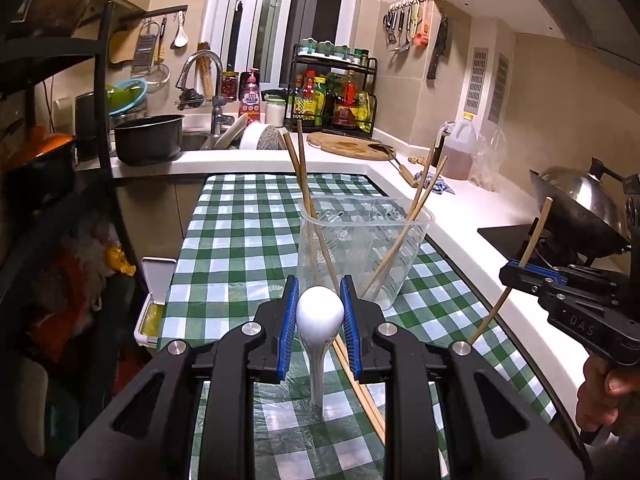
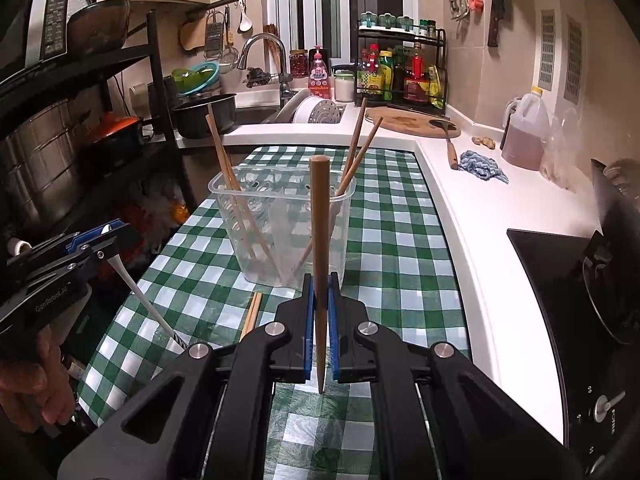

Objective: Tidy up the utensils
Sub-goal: 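Carry spoon and chopstick over the clear container with both tools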

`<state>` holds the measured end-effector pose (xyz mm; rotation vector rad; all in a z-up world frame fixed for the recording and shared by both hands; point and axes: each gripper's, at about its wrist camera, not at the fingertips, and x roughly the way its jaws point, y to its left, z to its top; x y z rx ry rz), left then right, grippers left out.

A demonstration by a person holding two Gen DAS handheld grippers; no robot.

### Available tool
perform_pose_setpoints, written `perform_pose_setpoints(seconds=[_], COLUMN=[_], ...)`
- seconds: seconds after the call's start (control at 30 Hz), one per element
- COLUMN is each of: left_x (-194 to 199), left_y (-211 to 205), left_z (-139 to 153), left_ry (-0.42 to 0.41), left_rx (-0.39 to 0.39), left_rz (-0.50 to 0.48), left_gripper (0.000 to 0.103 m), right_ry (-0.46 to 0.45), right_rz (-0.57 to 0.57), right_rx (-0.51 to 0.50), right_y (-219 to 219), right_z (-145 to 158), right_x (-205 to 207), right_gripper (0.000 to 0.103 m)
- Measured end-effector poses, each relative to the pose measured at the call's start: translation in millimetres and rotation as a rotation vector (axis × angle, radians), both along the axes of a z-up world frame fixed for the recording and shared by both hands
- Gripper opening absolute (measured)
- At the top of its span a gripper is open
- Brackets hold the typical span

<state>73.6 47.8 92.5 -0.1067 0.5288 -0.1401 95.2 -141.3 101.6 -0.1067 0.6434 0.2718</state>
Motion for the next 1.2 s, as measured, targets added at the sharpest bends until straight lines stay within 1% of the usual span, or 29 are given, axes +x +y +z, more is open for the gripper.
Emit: perform_pose_setpoints(seconds=[0.17, 0.37, 0.47, 0.6, 0.77, 0.87, 1.0, 1.13, 1.2], left_x=[-3.9, -4.0, -3.5, -3.3, -2.9, 3.0, 12.6, 30.3, 45.4], left_y=[-2.4, -1.1, -1.2, 2.1, 5.3, 8.6, 15.6, 22.5, 26.7], left_z=[13.0, 24.7, 28.8, 33.2, 44.8, 59.1, 85.7, 115.3, 129.0], left_ry=[-0.032, -0.017, -0.004, 0.026, 0.022, 0.008, -0.037, -0.085, -0.103], left_rx=[0.004, -0.01, -0.006, -0.03, -0.033, -0.046, -0.067, -0.082, -0.099], left_rz=[0.002, 0.013, 0.017, 0.011, 0.004, -0.005, 0.004, 0.013, 0.016], left_gripper=[0.021, 0.021, 0.021, 0.021, 0.021, 0.021, 0.021, 0.021, 0.021], right_ry=[-0.023, -0.048, -0.048, -0.048, -0.058, -0.068, -0.09, -0.127, -0.154], right_rz=[0.005, 0.015, 0.018, 0.015, 0.023, 0.028, 0.038, 0.044, 0.038], right_rx=[-0.001, -0.003, 0.001, 0.002, 0.011, 0.013, 0.023, 0.032, 0.035], right_y=[1.0, 1.0, 0.7, 1.0, 4.8, 8.1, 13.7, 19.0, 21.4], right_z=[11.8, 29.1, 33.4, 35.1, 47.4, 58.0, 81.6, 108.3, 123.1], right_x=[-4.6, -10.0, -11.4, -11.9, -12.3, -8.6, -0.6, 11.4, 19.5], right_gripper=[0.007, 0.007, 0.007, 0.007, 0.007, 0.007, 0.007, 0.007, 0.007])
